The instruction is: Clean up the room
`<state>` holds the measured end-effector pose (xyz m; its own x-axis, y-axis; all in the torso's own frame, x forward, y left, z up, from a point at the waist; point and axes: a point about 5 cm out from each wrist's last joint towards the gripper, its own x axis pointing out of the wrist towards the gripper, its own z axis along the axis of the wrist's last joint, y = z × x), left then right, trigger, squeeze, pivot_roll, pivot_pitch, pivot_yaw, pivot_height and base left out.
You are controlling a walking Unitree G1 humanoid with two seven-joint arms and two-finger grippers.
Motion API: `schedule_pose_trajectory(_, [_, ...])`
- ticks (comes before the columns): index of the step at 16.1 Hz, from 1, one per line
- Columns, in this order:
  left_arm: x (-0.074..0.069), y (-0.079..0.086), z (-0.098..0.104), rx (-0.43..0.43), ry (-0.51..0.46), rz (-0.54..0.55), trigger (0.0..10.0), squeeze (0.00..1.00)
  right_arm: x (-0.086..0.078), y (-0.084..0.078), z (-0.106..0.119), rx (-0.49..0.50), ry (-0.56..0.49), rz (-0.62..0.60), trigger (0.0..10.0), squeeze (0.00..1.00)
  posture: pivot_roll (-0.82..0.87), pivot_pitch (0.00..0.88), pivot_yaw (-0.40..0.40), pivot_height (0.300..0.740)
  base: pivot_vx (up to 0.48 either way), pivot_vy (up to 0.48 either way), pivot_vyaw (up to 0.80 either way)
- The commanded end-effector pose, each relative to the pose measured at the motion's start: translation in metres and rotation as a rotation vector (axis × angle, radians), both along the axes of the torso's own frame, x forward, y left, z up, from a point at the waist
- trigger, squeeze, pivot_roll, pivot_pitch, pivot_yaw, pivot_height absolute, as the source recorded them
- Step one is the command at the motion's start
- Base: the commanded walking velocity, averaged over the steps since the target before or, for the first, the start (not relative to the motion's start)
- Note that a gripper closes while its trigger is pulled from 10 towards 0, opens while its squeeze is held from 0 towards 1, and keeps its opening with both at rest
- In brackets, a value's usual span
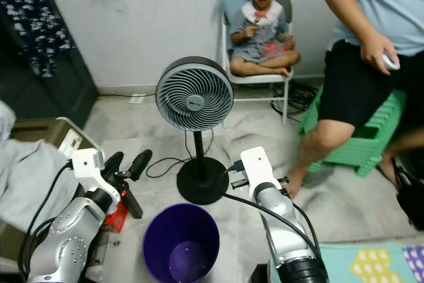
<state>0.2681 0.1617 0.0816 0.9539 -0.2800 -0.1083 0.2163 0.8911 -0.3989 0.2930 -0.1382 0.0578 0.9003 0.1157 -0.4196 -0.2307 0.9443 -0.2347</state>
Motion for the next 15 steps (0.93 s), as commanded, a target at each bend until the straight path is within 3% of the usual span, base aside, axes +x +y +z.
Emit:
schedule_pose_trajectory(1, [-0.001, 0.010, -0.003, 0.022, 0.021, 0.032, 10.0, 0.00, 0.001, 0.009, 0.002, 0.009, -0.003, 0.028, 10.0, 0.00, -0.20, 0.000, 0.043, 0.740, 0.000, 0.000, 0.00])
schedule_pose_trajectory(4, [0.000, 0.012, -0.005, 0.046, 0.039, 0.055, 10.0, 0.00, 0.001, 0.015, 0.004, 0.002, -0.025, 0.081, 10.0, 0.00, -0.20, 0.000, 0.041, 0.740, 0.000, 0.000, 0.00])
schedule_pose_trajectory(9, [0.000, 0.012, -0.005, 0.052, 0.042, 0.049, 10.0, 0.00, 0.007, 0.017, 0.003, -0.024, -0.024, 0.078, 10.0, 0.00, -0.19, 0.000, 0.038, 0.740, 0.000, 0.000, 0.54])
schedule_pose_trajectory(15, [0.001, 0.042, -0.009, 0.207, 0.082, 0.089, 10.0, 0.00, 0.020, 0.036, -0.012, -0.042, 0.054, 0.090, 10.0, 0.00, -0.13, 0.000, 0.037, 0.740, 0.000, 0.000, 0.00])
